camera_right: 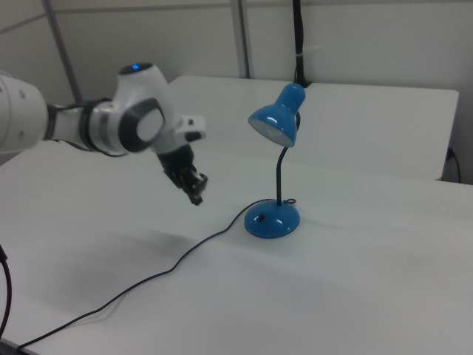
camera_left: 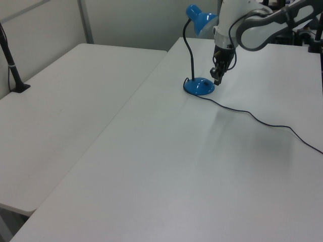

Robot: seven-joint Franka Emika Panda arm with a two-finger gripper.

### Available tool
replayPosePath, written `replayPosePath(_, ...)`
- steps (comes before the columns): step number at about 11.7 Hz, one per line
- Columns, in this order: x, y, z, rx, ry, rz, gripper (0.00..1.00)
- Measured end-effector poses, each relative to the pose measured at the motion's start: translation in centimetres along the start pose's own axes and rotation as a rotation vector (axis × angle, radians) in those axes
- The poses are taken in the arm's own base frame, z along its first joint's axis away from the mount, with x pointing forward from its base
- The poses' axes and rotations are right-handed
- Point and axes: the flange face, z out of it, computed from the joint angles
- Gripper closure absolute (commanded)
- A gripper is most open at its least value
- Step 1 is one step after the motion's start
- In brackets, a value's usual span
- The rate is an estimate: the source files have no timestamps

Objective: Turn off the lamp

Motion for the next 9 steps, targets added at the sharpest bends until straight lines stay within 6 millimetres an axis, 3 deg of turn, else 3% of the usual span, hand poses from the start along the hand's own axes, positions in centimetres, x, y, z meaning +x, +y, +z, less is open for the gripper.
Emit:
replayPosePath(2,-0.4,-1.7,-2.3,-0.008,-0.032,-0.03,0.63)
replayPosePath(4,-0.6,-3.2,-4.9,-0.018,-0.066,-0.083,0.45)
replayPosePath(7,-0.7,-3.2,-8.6,-0.029,-0.101,-0.149,0.12)
replayPosePath(9,-0.8,-3.3,-10.7,-0.032,-0.109,-0.175,0.0)
